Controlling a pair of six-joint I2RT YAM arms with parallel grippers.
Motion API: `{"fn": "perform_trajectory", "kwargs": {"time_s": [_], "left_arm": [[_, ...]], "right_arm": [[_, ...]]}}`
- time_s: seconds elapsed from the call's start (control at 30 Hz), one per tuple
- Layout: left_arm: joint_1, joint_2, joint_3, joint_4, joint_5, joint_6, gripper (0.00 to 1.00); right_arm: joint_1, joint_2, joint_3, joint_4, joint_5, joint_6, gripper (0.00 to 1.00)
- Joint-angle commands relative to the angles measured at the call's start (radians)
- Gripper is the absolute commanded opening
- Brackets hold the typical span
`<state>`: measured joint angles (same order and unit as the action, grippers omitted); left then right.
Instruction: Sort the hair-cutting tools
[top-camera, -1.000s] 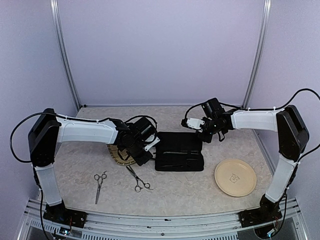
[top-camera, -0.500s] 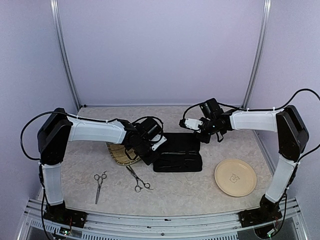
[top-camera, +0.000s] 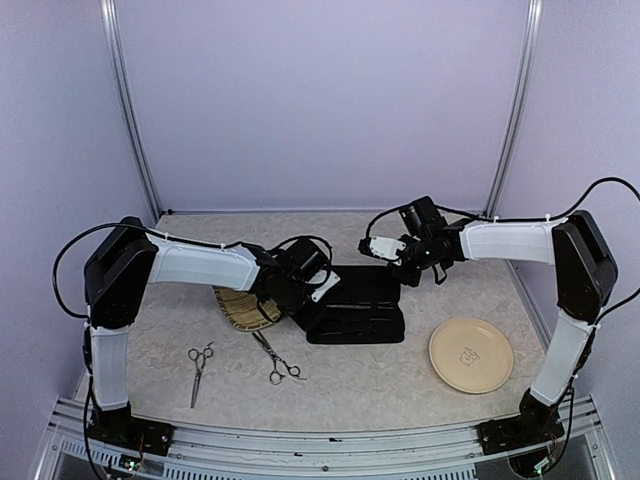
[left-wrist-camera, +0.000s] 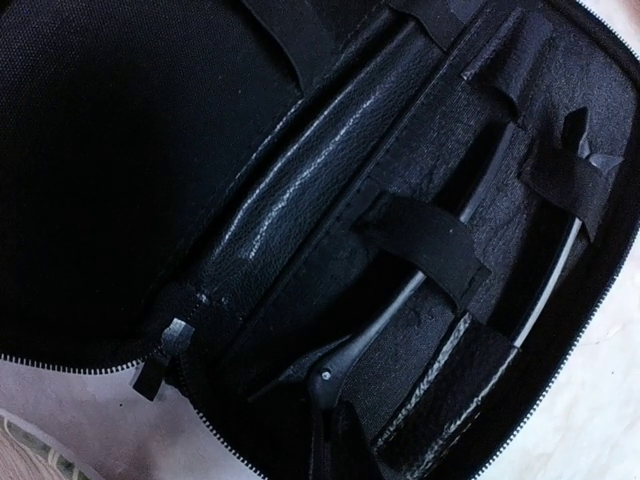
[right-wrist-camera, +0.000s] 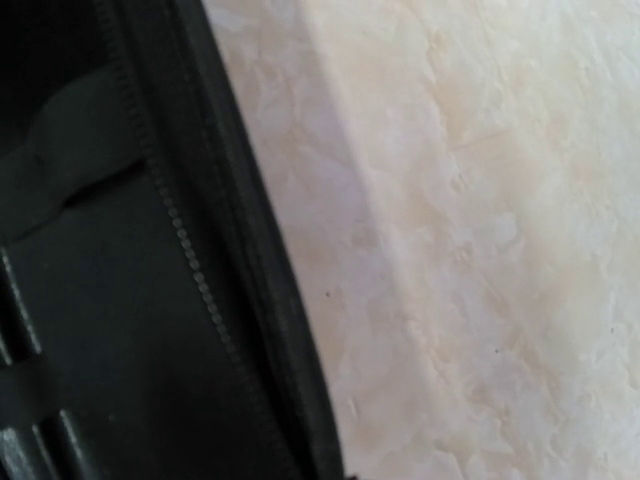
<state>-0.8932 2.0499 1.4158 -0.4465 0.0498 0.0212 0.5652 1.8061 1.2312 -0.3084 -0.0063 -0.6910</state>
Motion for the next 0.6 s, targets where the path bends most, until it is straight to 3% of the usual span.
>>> {"fn": "perform_trajectory", "kwargs": {"time_s": [0.0, 0.57], "left_arm": [[-0.007, 0.029, 0.012, 0.050, 0.016, -0.011, 0.00], [-0.021, 0.096, 0.041, 0.140, 0.112, -0.028, 0.00]], "right_arm": [[0.031, 0.022, -0.023, -0.040, -0.039, -0.001, 0.05], [0.035, 0.032, -0.023, -0.041, -0.036, 0.000, 0.04]]}}
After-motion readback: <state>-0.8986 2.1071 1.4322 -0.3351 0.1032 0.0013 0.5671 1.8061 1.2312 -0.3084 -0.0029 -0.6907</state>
